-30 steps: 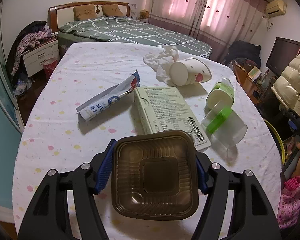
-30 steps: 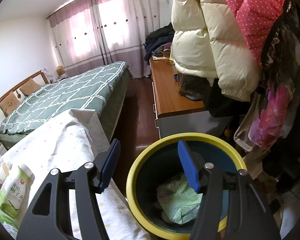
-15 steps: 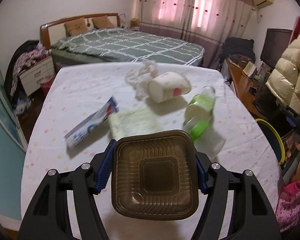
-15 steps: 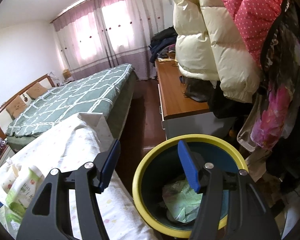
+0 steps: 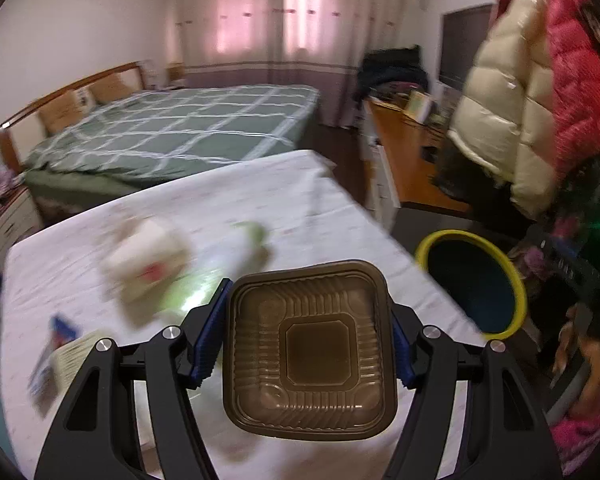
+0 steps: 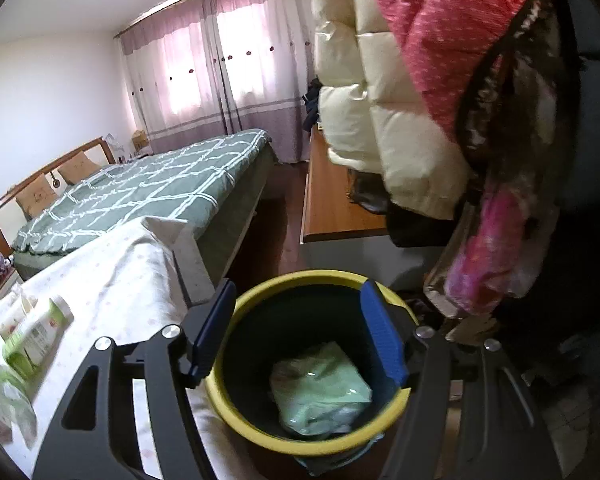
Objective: Collect trash
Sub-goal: 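Carry the brown tray over the bin and open the left tool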
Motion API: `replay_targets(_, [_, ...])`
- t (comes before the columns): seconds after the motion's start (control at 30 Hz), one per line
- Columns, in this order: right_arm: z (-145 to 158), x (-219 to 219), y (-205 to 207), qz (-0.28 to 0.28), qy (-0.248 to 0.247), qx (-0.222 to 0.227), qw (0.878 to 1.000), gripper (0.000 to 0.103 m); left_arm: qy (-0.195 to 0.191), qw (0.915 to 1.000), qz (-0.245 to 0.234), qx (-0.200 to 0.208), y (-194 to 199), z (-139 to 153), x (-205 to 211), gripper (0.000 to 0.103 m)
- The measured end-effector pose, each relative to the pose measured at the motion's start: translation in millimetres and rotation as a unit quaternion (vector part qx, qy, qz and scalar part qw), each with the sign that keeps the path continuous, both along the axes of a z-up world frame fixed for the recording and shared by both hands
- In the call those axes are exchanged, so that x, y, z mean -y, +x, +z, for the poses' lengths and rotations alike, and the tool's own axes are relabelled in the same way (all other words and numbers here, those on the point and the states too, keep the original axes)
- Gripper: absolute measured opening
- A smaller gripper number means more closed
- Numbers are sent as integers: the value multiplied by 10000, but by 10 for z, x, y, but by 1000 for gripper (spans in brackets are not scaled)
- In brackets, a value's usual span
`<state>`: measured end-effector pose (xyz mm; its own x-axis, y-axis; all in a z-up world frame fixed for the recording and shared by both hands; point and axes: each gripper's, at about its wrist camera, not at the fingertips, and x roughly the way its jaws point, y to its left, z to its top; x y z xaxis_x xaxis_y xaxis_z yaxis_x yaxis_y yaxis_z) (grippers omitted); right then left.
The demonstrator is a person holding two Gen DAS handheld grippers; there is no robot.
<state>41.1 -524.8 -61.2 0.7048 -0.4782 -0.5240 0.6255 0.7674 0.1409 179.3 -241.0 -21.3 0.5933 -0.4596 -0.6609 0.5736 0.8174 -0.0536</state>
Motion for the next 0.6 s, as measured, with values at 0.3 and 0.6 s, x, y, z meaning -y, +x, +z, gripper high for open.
replay_targets(0.3, [-88, 228, -367, -77, -5, -105, 9999, 63, 322, 9949, -926, -236, 18, -136, 1371, 67])
replay_targets(0.6, [-156, 355, -660, -153, 66, -180, 9997, 65, 720, 9862, -1409, -488, 18, -497, 2441, 67])
